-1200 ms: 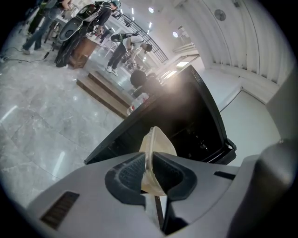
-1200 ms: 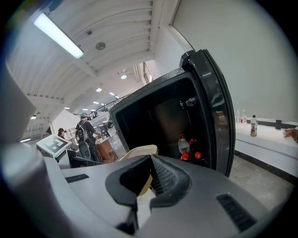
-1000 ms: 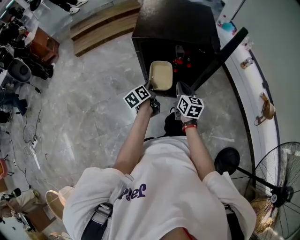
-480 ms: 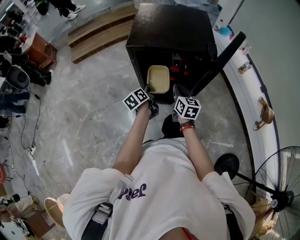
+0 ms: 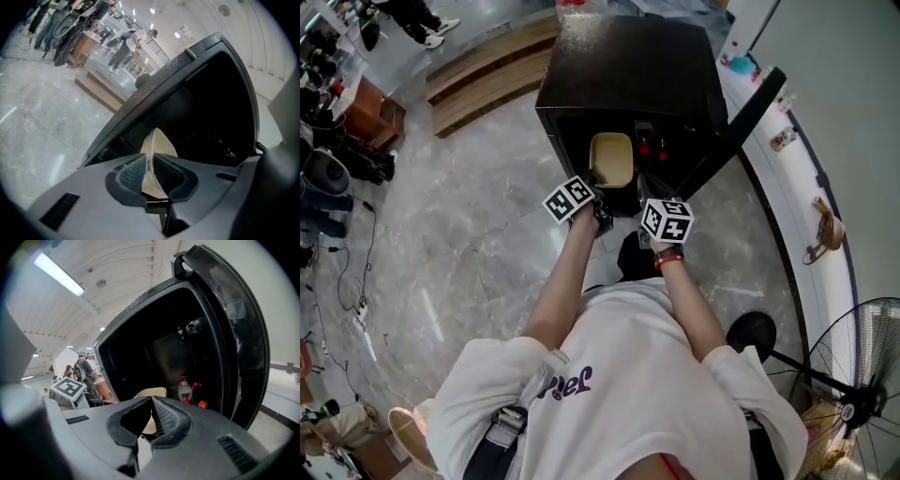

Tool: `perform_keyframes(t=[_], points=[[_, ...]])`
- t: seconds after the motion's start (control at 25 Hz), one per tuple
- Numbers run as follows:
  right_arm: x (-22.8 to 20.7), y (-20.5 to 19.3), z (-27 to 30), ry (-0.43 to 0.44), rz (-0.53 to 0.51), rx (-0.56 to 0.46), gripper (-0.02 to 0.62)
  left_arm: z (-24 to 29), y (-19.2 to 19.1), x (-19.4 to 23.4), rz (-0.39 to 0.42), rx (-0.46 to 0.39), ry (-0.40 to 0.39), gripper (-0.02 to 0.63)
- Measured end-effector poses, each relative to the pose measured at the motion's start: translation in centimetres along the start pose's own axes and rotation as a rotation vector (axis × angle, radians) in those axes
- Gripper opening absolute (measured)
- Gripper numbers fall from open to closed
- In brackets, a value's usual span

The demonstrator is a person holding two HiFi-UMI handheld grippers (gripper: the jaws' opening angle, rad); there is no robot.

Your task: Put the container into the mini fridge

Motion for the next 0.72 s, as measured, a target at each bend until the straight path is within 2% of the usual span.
perform_keyframes(t=[0.44, 0.72], points=[[-2.6, 0.4, 3.0, -0.010, -0.010, 0.015, 0.015, 5.2, 0.6, 0.9, -0.009, 0.000, 0.014, 0.063], [-4.0, 0.4, 4.4, -0.015, -0.020, 0.026, 0.015, 8.5, 1.2, 1.0, 0.018, 0.002, 0.005, 0.063]])
Point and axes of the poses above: the fingertips, and each gripper's own axes: z forward along the fingers, x to its left, y out of its top, the point moved 10 cm from there along -z, backward along the fingers, and after that the axes turned 14 degrees about z, right-handed, at the moved point
